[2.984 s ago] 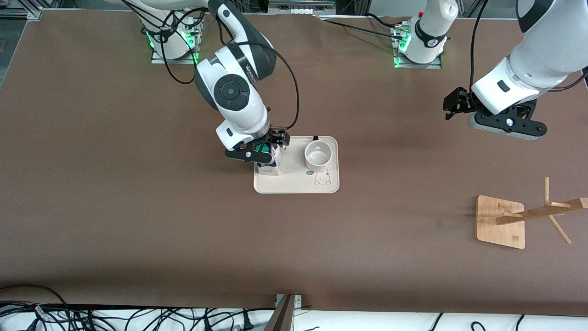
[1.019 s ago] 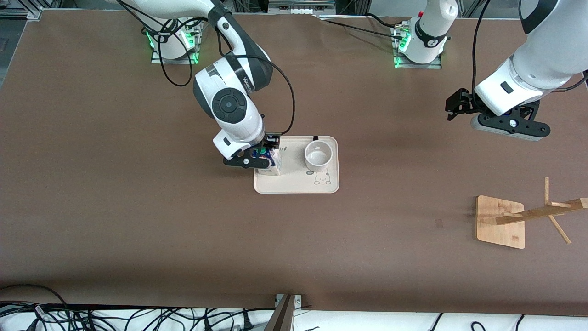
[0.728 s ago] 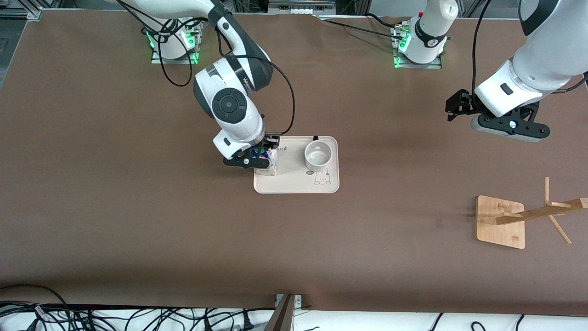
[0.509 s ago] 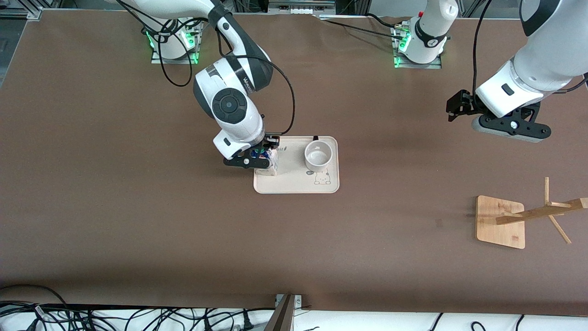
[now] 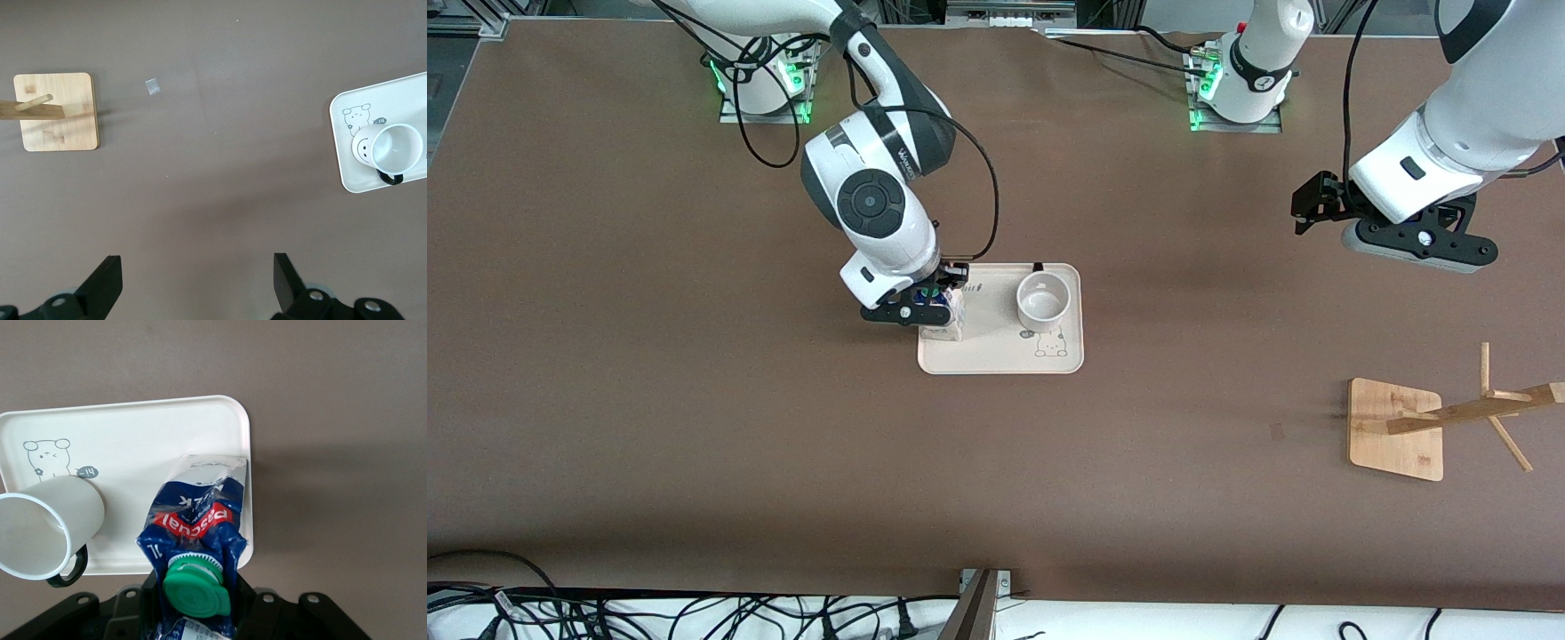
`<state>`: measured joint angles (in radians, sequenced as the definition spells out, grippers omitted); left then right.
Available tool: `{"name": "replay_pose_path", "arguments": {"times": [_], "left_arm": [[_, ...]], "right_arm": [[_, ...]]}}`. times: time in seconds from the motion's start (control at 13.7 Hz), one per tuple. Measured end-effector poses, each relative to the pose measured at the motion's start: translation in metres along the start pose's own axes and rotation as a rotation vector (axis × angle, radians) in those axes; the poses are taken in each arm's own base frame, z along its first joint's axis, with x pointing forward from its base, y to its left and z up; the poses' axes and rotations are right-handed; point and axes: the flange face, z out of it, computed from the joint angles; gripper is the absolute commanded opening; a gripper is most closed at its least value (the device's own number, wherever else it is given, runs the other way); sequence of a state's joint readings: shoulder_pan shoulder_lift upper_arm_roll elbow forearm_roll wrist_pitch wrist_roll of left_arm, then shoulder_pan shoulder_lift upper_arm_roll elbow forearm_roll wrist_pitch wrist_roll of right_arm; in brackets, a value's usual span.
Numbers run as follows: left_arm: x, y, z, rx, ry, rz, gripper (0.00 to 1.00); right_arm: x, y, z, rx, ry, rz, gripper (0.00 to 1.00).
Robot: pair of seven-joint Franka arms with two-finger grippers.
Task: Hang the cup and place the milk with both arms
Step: 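Lift the carton with the right gripper while the left gripper reaches the mug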
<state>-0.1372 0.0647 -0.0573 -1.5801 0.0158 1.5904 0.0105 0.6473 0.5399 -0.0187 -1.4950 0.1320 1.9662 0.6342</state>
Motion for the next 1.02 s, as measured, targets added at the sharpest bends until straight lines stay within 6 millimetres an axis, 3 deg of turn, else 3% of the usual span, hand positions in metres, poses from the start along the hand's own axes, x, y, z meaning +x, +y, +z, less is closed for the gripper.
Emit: {"name": "replay_pose_path", "arguments": {"times": [0.15, 0.51, 0.58, 0.8, 0.95, 1.02], "left_arm": [[0.001, -0.001, 0.001, 0.007, 0.0, 0.0, 1.0], [0.006, 0.0, 0.008, 0.057, -0.015, 0.016, 1.0], [0.011, 0.003, 0.02, 0.056, -0.04, 0.022, 1.0], [0.036, 0.019, 0.081, 0.051, -0.144, 0.053, 1.0], [0.046, 0.055, 0.109, 0.05, -0.168, 0.078, 1.0], [0.05, 0.084, 0.12, 0.044, -0.162, 0.06, 1.0]], "right_arm": [[0.005, 0.007, -0.015, 0.009, 0.018, 0.011, 0.37], [0.02, 0.048, -0.073, 0.02, 0.065, 0.065, 0.37], [0.022, 0.057, -0.083, 0.019, 0.071, 0.079, 0.37], [0.035, 0.097, -0.105, -0.008, 0.067, 0.091, 0.37], [0.042, 0.136, -0.126, -0.02, 0.049, 0.074, 0.37], [0.045, 0.154, -0.139, -0.017, 0.048, 0.073, 0.36]]}}
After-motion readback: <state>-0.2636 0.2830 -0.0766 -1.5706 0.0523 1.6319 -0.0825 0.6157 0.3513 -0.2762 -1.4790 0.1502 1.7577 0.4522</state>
